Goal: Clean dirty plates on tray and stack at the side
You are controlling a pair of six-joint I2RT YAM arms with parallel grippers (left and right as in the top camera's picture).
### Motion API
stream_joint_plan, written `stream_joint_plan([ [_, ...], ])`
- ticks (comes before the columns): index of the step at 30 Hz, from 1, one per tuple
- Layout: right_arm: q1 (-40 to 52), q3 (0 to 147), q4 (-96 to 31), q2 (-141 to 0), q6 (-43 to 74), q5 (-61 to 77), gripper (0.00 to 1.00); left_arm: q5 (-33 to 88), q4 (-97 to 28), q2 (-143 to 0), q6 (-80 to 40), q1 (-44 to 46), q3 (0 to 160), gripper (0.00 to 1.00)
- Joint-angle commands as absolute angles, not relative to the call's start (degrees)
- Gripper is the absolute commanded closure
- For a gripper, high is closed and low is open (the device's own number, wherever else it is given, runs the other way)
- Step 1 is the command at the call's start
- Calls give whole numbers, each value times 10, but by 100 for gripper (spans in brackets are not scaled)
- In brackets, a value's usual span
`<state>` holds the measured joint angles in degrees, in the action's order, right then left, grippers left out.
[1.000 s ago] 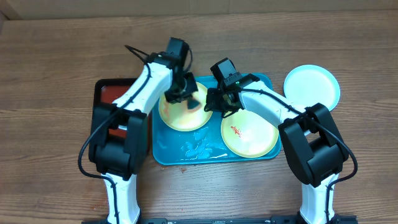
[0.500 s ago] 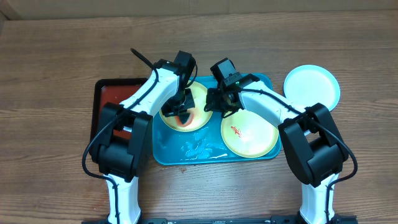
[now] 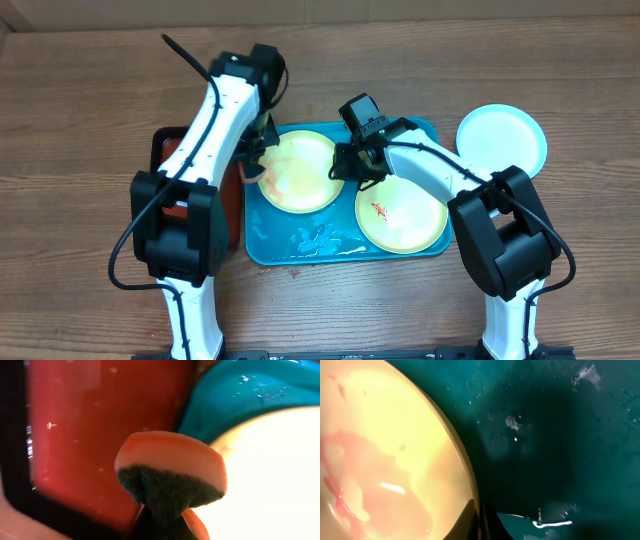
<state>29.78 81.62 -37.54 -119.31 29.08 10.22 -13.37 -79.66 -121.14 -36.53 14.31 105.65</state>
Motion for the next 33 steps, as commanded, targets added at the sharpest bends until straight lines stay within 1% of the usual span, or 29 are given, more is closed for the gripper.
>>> stream_joint_plan([
  [1,298,850,-407,-1167,224,83,96,-150,-815,-1183,-390,116,1080,96],
  [5,314,890,-461,-1138,193,-31,96,-150,-823,-1159,-394,74,1080,96],
  [8,341,917,-487,-1123,146,-133,96,-150,-830,-1157,-390,43,1079,96],
  [11,379,937,-505,-1114,107,-270,96,-150,-840,-1158,-390,20,1074,96],
  [13,404,943,-509,-1111,91,-357,96,-157,-847,-1158,-390,8,1070,96],
  [14,425,947,-510,-1110,71,-424,96,-163,-851,-1158,-390,0,1069,96],
  [15,435,948,-509,-1110,59,-456,96,-167,-852,-1158,-390,-3,1068,96],
  [21,515,948,-478,-1110,-68,-714,96,-174,-854,-1158,-388,-27,1068,96],
  [25,549,948,-442,-1110,-165,-795,96,-174,-854,-1158,-378,-35,1068,96],
  [30,569,948,-430,-1110,-295,-806,96,-173,-854,-1158,-377,-39,1068,96],
  [33,575,948,-412,-1110,-319,-828,96,-173,-853,-1158,-377,-39,1068,96],
])
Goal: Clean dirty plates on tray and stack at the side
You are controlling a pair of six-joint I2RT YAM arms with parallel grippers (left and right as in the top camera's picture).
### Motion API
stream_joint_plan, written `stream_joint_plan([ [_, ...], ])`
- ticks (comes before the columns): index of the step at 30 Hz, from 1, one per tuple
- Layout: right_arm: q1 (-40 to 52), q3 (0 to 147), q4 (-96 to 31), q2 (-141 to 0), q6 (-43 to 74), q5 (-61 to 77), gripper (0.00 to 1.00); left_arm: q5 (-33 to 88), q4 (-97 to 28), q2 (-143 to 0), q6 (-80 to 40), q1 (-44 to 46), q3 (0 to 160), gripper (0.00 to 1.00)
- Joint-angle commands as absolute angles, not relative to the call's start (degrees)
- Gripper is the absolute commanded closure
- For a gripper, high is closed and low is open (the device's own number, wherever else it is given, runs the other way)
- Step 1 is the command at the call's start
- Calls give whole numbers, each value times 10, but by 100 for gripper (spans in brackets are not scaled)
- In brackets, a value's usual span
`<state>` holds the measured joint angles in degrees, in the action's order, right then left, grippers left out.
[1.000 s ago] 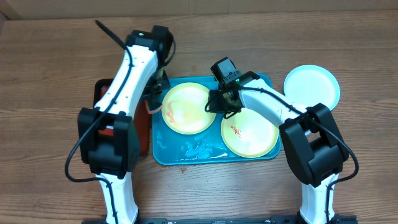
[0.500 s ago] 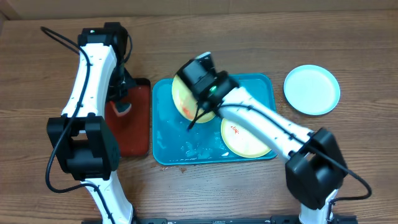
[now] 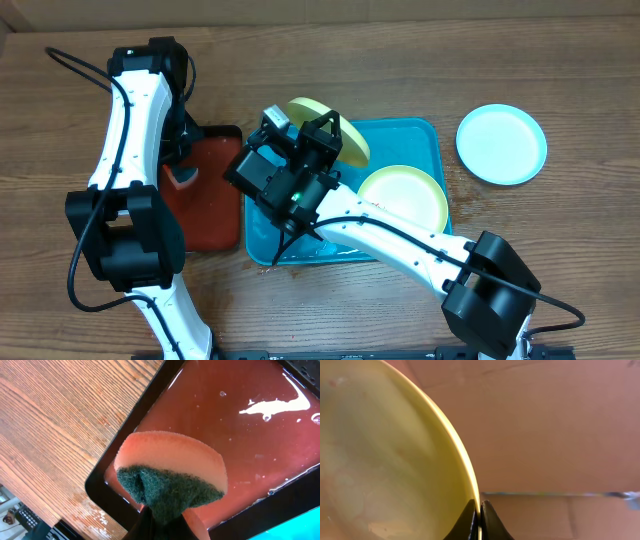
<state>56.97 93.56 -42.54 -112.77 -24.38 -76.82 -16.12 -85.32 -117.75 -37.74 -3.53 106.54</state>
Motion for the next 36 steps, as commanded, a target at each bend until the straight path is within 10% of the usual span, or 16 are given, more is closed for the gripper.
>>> stream_joint_plan([
  [1,575,948,-403,-1110,-318,-829,96,-173,-853,-1158,-377,-39,1068,96],
  [12,482,948,-408,-1110,-143,-607,96,-174,-853,-1158,-374,-39,1068,96],
  [27,62,948,-535,-1094,32,194,96,-173,-849,-1158,-375,-39,1068,96],
  [36,-140,927,-597,-1100,33,187,96,-169,-842,-1158,-375,-38,1068,96],
])
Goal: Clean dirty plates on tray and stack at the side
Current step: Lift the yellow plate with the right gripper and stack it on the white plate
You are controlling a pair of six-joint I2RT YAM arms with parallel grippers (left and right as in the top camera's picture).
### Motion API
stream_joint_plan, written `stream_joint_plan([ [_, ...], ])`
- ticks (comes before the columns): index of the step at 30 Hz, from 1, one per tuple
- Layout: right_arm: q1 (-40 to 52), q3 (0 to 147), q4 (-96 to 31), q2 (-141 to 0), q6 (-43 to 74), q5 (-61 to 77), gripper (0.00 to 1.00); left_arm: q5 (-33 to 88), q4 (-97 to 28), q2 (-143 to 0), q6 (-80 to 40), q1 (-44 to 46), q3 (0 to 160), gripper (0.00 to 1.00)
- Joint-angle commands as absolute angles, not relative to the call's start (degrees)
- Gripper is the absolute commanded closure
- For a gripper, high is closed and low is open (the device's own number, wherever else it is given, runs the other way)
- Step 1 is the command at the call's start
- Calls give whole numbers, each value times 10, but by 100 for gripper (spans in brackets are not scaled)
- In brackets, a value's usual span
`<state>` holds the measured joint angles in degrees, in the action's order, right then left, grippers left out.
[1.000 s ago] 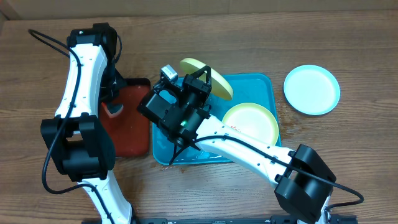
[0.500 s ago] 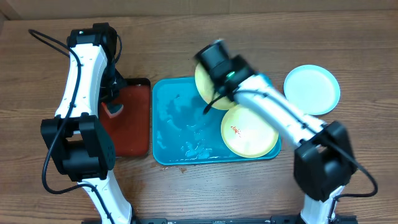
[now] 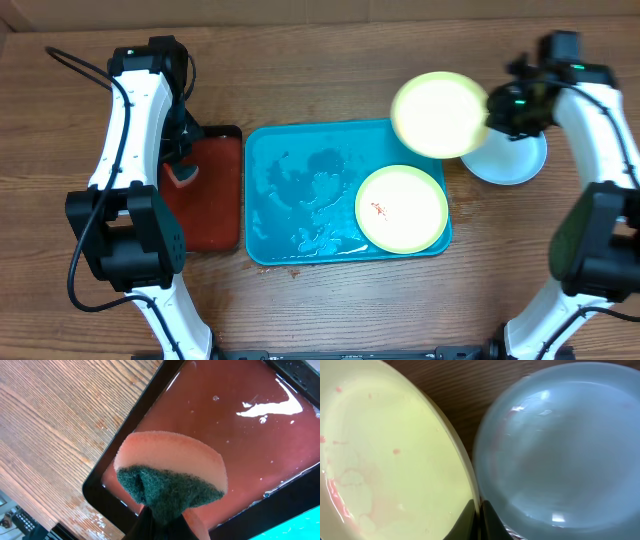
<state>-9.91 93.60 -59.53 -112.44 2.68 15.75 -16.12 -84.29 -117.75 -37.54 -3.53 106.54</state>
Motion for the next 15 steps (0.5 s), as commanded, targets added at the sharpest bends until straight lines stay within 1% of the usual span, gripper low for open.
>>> stream_joint_plan([
  [1,-158,922,-596,-1102,36,180,96,-169,-842,-1158,-375,-38,1068,96],
  [2,-172,917,-593,-1103,48,172,96,-169,-842,-1158,-375,-37,1068,96],
  [3,-197,901,-581,-1105,88,156,96,-169,-842,-1158,-375,-37,1068,96],
  [6,-229,876,-565,-1105,138,151,96,-169,-842,-1158,-375,-37,1067,96],
  [10,-255,848,-543,-1105,150,147,96,-169,-841,-1158,-375,-37,1066,95],
  [15,-261,824,-521,-1105,153,120,96,-169,-840,-1158,-375,-37,1066,96],
])
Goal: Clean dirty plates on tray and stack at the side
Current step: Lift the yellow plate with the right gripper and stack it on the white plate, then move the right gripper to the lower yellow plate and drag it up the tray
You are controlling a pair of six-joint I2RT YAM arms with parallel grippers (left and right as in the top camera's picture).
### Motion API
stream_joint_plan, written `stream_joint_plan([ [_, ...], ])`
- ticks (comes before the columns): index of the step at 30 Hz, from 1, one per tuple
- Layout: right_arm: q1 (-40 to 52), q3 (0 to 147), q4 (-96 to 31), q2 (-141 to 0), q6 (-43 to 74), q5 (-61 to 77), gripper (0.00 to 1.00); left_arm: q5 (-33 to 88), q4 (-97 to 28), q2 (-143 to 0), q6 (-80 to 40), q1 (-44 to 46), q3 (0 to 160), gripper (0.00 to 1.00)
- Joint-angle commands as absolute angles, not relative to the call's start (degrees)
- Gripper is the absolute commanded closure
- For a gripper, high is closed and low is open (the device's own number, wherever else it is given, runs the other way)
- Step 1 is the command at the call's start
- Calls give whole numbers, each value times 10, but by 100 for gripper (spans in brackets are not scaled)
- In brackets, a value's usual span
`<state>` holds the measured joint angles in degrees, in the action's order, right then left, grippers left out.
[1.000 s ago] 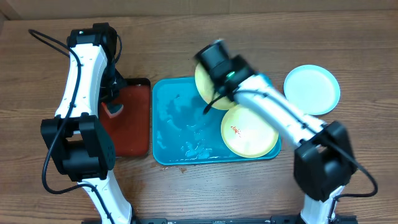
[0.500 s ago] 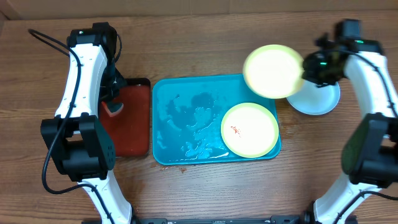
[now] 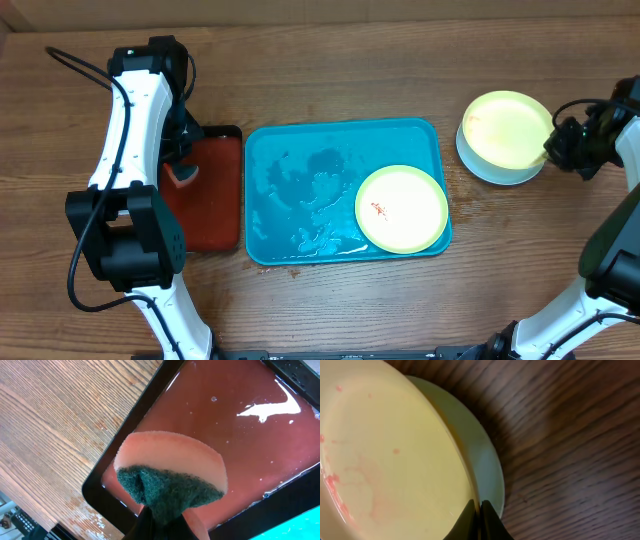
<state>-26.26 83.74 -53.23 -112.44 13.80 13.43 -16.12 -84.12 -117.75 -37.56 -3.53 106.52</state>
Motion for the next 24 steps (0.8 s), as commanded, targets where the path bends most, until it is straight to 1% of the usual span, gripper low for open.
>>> stream_joint_plan([
  [1,-261,819,-517,-1105,153,121,94,-169,-840,-1158,-375,-37,1065,96],
  [2,-261,815,-517,-1105,153,121,82,-169,-840,-1158,-375,-37,1065,96],
  [3,-260,813,-517,-1105,153,121,64,-169,-840,-1158,-375,-37,1065,96],
  [4,-257,811,-518,-1105,153,121,58,-169,-840,-1158,-375,-37,1065,96],
  [7,-251,811,-525,-1105,152,143,57,-169,-840,-1158,-375,-37,1065,96],
  [10,-244,812,-533,-1103,100,229,59,-169,-840,-1158,-375,-37,1065,96],
  [13,-236,812,-543,-1088,23,349,52,-168,-840,-1158,-375,-37,1065,96],
  [15,-211,812,-556,-1055,-28,395,49,-164,-839,-1158,-375,-37,1065,96],
  [17,-184,812,-569,-1033,-61,396,48,-165,-839,-1158,-375,-37,1065,96],
  [20,-126,812,-588,-1012,-135,394,41,-164,-837,-1158,-375,-37,1065,96],
  [22,-81,811,-595,-1012,-174,364,40,-164,-837,-1158,-375,-37,1065,95],
  [24,-36,810,-593,-1018,-180,303,40,-164,-837,-1158,-375,-37,1065,96],
])
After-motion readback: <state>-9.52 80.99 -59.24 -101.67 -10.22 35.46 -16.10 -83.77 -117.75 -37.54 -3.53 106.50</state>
